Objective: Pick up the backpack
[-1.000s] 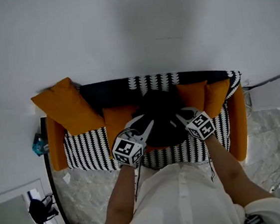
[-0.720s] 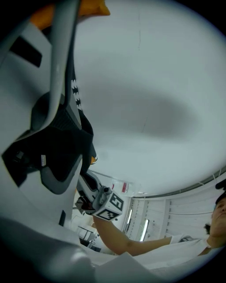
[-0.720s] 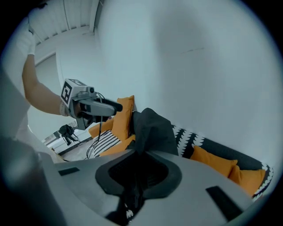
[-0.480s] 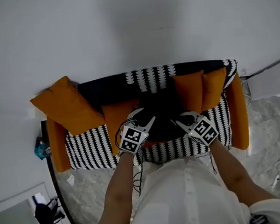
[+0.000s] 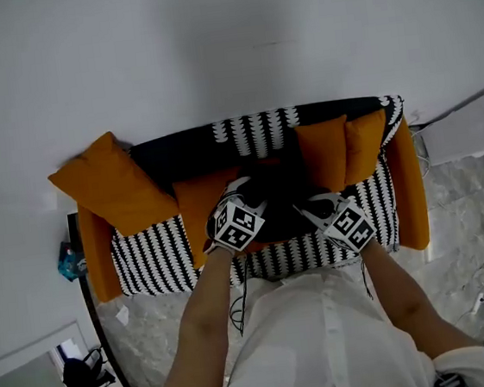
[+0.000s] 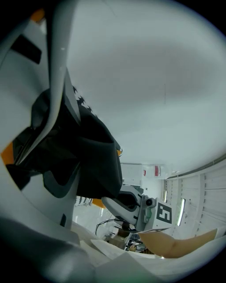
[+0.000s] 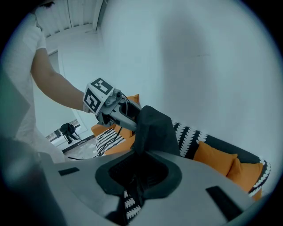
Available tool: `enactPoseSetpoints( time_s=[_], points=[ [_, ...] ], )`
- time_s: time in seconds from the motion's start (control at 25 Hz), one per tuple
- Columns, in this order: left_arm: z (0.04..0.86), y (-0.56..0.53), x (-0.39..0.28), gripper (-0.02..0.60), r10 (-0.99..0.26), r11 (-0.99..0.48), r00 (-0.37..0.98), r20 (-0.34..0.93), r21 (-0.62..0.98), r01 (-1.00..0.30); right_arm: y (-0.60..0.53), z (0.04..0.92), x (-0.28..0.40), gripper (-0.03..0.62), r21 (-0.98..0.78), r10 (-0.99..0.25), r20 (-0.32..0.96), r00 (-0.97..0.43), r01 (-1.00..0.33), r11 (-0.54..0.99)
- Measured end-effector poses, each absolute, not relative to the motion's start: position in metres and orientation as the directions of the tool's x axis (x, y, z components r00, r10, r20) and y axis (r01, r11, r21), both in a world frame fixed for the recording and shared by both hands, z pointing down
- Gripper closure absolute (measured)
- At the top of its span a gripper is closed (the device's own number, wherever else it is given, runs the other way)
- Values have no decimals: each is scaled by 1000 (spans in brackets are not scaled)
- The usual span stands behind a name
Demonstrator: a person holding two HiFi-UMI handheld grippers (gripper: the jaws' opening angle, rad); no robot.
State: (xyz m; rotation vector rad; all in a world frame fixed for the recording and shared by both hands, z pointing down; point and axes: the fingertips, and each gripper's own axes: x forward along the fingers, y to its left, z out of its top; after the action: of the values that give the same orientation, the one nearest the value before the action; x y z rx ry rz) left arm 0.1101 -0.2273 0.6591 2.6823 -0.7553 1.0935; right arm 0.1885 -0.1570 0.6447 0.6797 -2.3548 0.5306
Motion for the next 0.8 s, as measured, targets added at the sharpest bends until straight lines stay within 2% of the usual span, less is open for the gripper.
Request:
enactPoseSetpoints(
  time_s=[0.16, 0.32, 0.48, 0.8],
  points=[
    [661, -223, 116, 360, -384, -869, 606, 697, -51, -493, -156, 644, 188, 547, -203, -332, 666, -668, -590, 781],
    [663, -220, 116, 430, -387, -867, 589, 709, -63, -494, -157, 644, 193, 547, -214, -340, 666, -664, -606, 766],
    [665, -215, 116, 473, -387, -863, 574, 722, -64, -501, -160, 645, 194, 548, -223, -359, 664, -656, -632, 742],
    [648, -195, 111, 513, -400, -822, 591, 701, 11, -569, -158, 632, 195, 549, -243, -401, 638, -657, -667, 705]
  ],
)
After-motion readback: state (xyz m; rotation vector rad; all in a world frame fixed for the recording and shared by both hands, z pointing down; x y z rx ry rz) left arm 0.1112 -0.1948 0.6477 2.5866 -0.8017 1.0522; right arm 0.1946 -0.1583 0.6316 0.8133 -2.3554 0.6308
